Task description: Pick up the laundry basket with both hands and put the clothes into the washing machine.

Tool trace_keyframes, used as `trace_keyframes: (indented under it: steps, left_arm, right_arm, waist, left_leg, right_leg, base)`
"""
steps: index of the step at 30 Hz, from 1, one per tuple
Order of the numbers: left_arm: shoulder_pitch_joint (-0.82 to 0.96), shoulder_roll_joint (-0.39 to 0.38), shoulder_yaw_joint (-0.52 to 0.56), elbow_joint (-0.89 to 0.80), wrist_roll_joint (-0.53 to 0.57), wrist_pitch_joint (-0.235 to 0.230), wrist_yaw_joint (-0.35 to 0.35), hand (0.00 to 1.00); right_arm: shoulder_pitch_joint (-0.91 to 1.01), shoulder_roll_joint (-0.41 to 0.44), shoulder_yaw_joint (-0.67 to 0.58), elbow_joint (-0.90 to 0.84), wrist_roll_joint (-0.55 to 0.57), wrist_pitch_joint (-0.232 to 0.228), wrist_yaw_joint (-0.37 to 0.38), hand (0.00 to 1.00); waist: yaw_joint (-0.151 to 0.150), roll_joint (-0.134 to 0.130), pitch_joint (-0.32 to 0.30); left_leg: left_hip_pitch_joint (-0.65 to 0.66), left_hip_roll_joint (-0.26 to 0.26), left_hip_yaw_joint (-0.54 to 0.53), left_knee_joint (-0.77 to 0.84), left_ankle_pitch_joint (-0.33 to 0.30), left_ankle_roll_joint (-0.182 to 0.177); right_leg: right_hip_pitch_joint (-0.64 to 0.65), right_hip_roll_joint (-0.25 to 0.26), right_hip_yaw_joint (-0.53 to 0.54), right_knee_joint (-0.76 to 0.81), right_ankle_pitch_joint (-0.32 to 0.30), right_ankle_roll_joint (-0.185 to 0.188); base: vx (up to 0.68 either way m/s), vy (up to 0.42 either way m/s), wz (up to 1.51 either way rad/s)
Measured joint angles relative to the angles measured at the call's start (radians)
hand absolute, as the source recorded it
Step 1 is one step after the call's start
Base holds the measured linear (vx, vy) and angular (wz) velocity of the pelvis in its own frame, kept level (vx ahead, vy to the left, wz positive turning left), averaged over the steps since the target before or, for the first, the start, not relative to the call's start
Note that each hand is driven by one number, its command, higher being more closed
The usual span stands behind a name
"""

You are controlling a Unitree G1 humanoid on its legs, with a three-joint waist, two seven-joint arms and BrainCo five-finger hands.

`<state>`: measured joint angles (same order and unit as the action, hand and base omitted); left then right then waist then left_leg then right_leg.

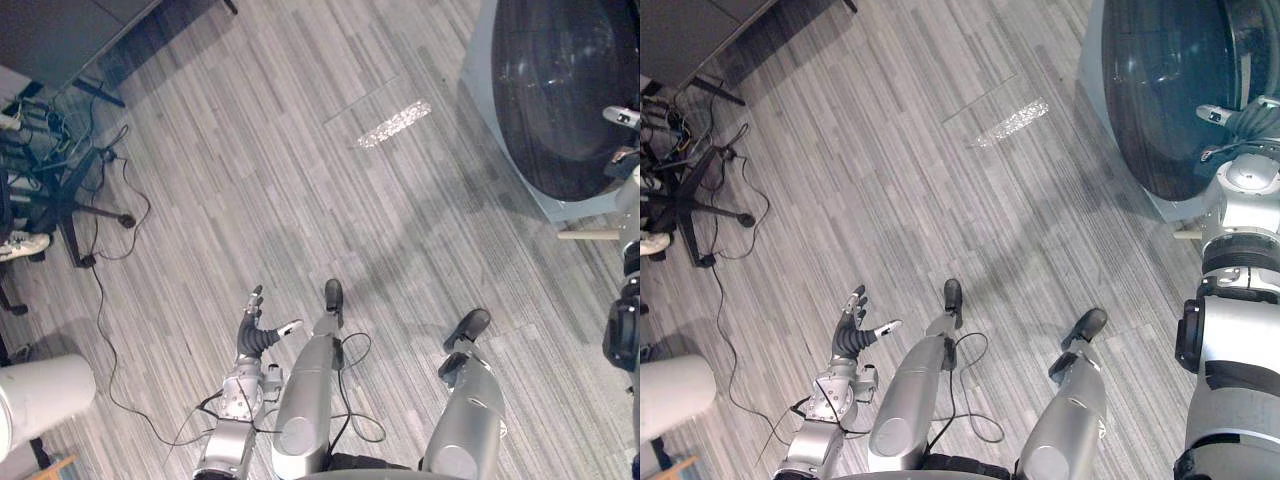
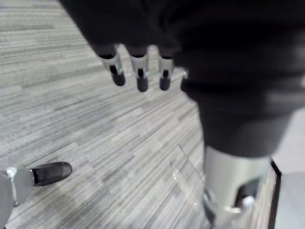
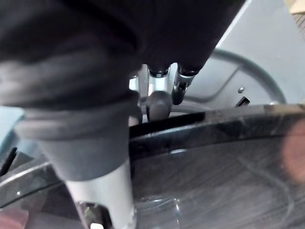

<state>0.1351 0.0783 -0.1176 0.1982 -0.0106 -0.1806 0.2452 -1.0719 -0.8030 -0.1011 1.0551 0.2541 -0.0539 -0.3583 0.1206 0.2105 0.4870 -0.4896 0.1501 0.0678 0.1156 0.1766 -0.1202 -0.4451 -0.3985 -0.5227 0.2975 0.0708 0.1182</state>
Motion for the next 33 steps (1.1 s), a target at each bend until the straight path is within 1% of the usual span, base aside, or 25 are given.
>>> trace_keyframes:
  steps: [1,3,6,9,12,13,14,15,17,18,19,20,21,22,24,25,26,27,28,29,30,32,33]
  left_arm:
    - [0.000,0.000,0.000,0.000,-0.001,0.000,0.002,0.00]
    - [0.000,0.000,0.000,0.000,-0.008,0.000,0.004,0.00]
    - [-0.001,0.000,0.000,0.001,-0.018,0.000,0.013,0.00]
    - [-0.006,0.000,0.002,0.001,-0.018,0.000,0.019,0.00]
    - [-0.009,0.000,0.002,0.006,-0.018,0.001,0.019,0.00]
    - [-0.013,0.000,0.003,0.009,-0.018,0.001,0.019,0.00]
    - [-0.017,0.000,0.002,0.010,-0.018,0.001,0.019,0.00]
    - [-0.036,0.000,0.002,0.020,-0.017,0.001,0.019,0.00]
    - [-0.070,0.005,0.002,0.038,-0.014,0.003,0.018,0.00]
    - [-0.096,0.007,0.002,0.048,-0.012,0.003,0.018,0.00]
    - [-0.134,0.010,0.002,0.052,0.002,0.008,0.018,0.00]
    - [-0.148,0.014,0.002,0.052,0.006,0.009,0.019,0.00]
    - [-0.165,0.023,0.004,0.051,0.010,0.009,0.019,0.00]
    - [-0.182,0.036,0.009,0.049,0.019,0.009,0.021,0.00]
    - [-0.196,0.060,0.026,0.048,0.021,0.009,0.025,0.00]
    - [-0.201,0.067,0.042,0.048,0.023,0.010,0.026,0.00]
    - [-0.201,0.068,0.049,0.048,0.025,0.010,0.027,0.00]
    - [-0.203,0.073,0.052,0.048,0.028,0.010,0.028,0.00]
    - [-0.203,0.079,0.054,0.048,0.043,0.011,0.027,0.00]
    - [-0.202,0.082,0.057,0.048,0.050,0.011,0.026,0.00]
    - [-0.205,0.088,0.071,0.048,0.060,0.011,0.022,0.00]
    - [-0.219,0.090,0.086,0.050,0.062,0.013,0.022,0.00]
    - [-0.228,0.094,0.090,0.050,0.062,0.016,0.022,0.00]
  right_arm:
    - [0.000,-0.006,0.000,0.002,0.012,-0.001,-0.010,0.00]
    - [0.000,-0.007,0.001,0.003,0.012,-0.001,-0.010,0.00]
    - [0.015,0.017,0.002,-0.024,0.012,-0.001,-0.010,0.00]
    - [0.088,0.078,0.002,-0.144,0.011,-0.003,-0.010,0.00]
    - [0.172,0.163,0.022,-0.269,0.009,-0.011,-0.008,0.00]
    - [0.207,0.198,0.038,-0.313,0.009,-0.013,0.000,0.00]
    - [0.224,0.214,0.045,-0.335,0.009,-0.014,0.009,0.00]
    - [0.259,0.245,0.067,-0.381,0.009,-0.020,0.027,0.00]
    - [0.325,0.292,0.101,-0.455,0.011,-0.040,0.057,0.00]
    - [0.369,0.325,0.114,-0.494,0.011,-0.054,0.078,0.00]
    - [0.450,0.391,0.119,-0.541,0.015,-0.061,0.107,0.00]
    - [0.486,0.420,0.119,-0.551,0.025,-0.065,0.116,0.00]
    - [0.540,0.458,0.119,-0.565,0.044,-0.067,0.129,0.00]
    - [0.618,0.497,0.117,-0.592,0.070,-0.070,0.148,0.00]
    - [0.727,0.539,0.095,-0.620,0.099,-0.076,0.170,0.00]
    - [0.796,0.553,0.052,-0.635,0.103,-0.076,0.182,0.00]
    - [0.827,0.560,0.022,-0.644,0.108,-0.077,0.187,0.00]
    - [0.884,0.567,-0.035,-0.661,0.124,-0.081,0.188,0.00]
    - [0.950,0.568,-0.095,-0.694,0.136,-0.084,0.187,0.00]
    - [0.973,0.569,-0.111,-0.704,0.136,-0.090,0.187,0.00]
    - [1.007,0.577,-0.137,-0.732,0.144,-0.097,0.188,0.00]
    - [1.045,0.590,-0.157,-0.764,0.150,-0.098,0.188,0.00]
    - [1.063,0.604,-0.166,-0.770,0.150,-0.098,0.189,0.00]
  waist:
    - [-0.001,0.000,0.000]
    - [0.000,0.000,0.000]
    - [0.001,0.000,0.000]
    - [0.001,0.000,0.000]
    - [0.001,0.000,0.000]
    - [0.001,0.000,-0.001]
    - [0.002,-0.001,-0.001]
    - [0.001,0.000,-0.001]
    - [0.001,-0.009,-0.005]
    - [0.000,-0.016,-0.008]
    - [-0.003,-0.034,-0.012]
    - [-0.005,-0.046,-0.012]
    - [-0.009,-0.069,-0.013]
    - [-0.025,-0.099,-0.014]
    - [-0.055,-0.146,-0.016]
    - [-0.078,-0.169,-0.016]
    - [-0.084,-0.176,-0.017]
    - [-0.087,-0.190,-0.016]
    - [-0.097,-0.197,-0.014]
    - [-0.106,-0.198,-0.015]
    - [-0.112,-0.206,-0.019]
    - [-0.121,-0.213,-0.021]
    - [-0.131,-0.221,-0.025]
  left_leg:
    - [0.000,-0.003,-0.005,-0.015,0.009,-0.004]
    - [-0.005,-0.003,-0.006,-0.021,0.016,0.006]
    - [-0.005,0.001,-0.005,-0.029,0.029,0.006]
    - [0.001,0.010,-0.006,-0.028,0.029,0.006]
    - [0.014,0.017,-0.005,-0.030,0.029,0.006]
    - [0.025,0.022,-0.001,-0.030,0.029,0.007]
    - [0.031,0.024,0.004,-0.032,0.029,0.007]
    - [0.044,0.028,0.017,-0.035,0.029,0.007]
    - [0.053,0.030,0.035,-0.045,0.038,0.017]
    - [0.054,0.032,0.050,-0.046,0.038,0.018]
    - [0.059,0.037,0.074,-0.046,0.044,0.022]
    - [0.064,0.037,0.084,-0.046,0.045,0.021]
    - [0.075,0.039,0.102,-0.045,0.045,0.021]
    - [0.084,0.040,0.117,-0.045,0.043,0.019]
    - [0.098,0.043,0.135,-0.044,0.035,0.012]
    - [0.107,0.047,0.141,-0.039,0.028,0.010]
    - [0.112,0.050,0.146,-0.035,0.023,0.010]
    - [0.127,0.058,0.159,-0.026,0.011,0.005]
    - [0.148,0.066,0.172,-0.022,-0.001,0.001]
    - [0.153,0.069,0.175,-0.020,-0.004,0.000]
    - [0.159,0.079,0.187,-0.014,-0.012,-0.004]
    - [0.165,0.090,0.193,-0.012,-0.018,-0.010]
    - [0.170,0.096,0.198,-0.012,-0.019,-0.009]
  right_leg:
    - [0.000,-0.004,-0.009,0.003,-0.001,-0.001]
    - [0.000,-0.006,-0.018,0.007,-0.002,-0.002]
    - [0.001,-0.005,-0.024,0.012,-0.002,-0.003]
    - [0.006,0.003,-0.024,0.015,-0.004,-0.006]
    - [0.023,0.009,-0.028,0.013,-0.005,-0.008]
    - [0.039,0.011,-0.035,0.012,-0.007,-0.010]
    - [0.045,0.012,-0.035,0.013,-0.010,-0.010]
    - [0.056,0.011,-0.035,0.013,-0.012,-0.007]
    - [0.059,0.011,-0.029,0.011,-0.014,-0.006]
    - [0.058,0.012,-0.026,0.006,-0.013,-0.006]
    - [0.058,0.014,-0.017,-0.008,-0.006,-0.003]
    - [0.058,0.016,-0.008,-0.015,-0.001,-0.003]
    - [0.059,0.019,0.007,-0.026,0.006,-0.003]
    - [0.064,0.024,0.020,-0.043,0.014,-0.001]
    - [0.070,0.032,0.034,-0.062,0.023,0.001]
    - [0.080,0.038,0.038,-0.073,0.026,0.000]
    - [0.085,0.042,0.041,-0.080,0.030,-0.001]
    - [0.095,0.052,0.054,-0.091,0.033,-0.003]
    - [0.108,0.058,0.064,-0.096,0.033,-0.003]
    - [0.113,0.062,0.065,-0.099,0.033,-0.003]
    - [0.115,0.074,0.076,-0.112,0.034,-0.005]
    - [0.115,0.086,0.084,-0.118,0.033,-0.003]
    - [0.115,0.094,0.089,-0.121,0.032,-0.002]
  base:
    - [-0.06,-0.032,0.21]
    - [-0.08,-0.039,0.16]
    - [-0.08,-0.055,0.06]
    - [-0.05,-0.062,-0.02]
    - [-0.03,-0.069,0.03]
    - [-0.02,-0.074,0.11]
    - [0.00,-0.063,0.11]
    - [0.00,-0.059,0.05]
    - [0.01,-0.054,-0.01]
    - [0.02,-0.052,-0.12]
    - [0.03,-0.053,-0.17]
    - [0.05,-0.052,-0.29]
    - [0.06,-0.049,-0.35]
    - [0.07,-0.047,-0.38]
    - [0.06,-0.046,-0.29]
    - [0.05,-0.049,-0.20]
    - [0.04,-0.066,-0.26]
    - [0.03,-0.068,-0.34]
    - [0.02,-0.068,-0.31]
    - [0.00,-0.054,-0.32]
    - [-0.01,-0.047,-0.25]
    - [-0.01,-0.068,-0.25]
    - [-0.01,-0.077,-0.22]
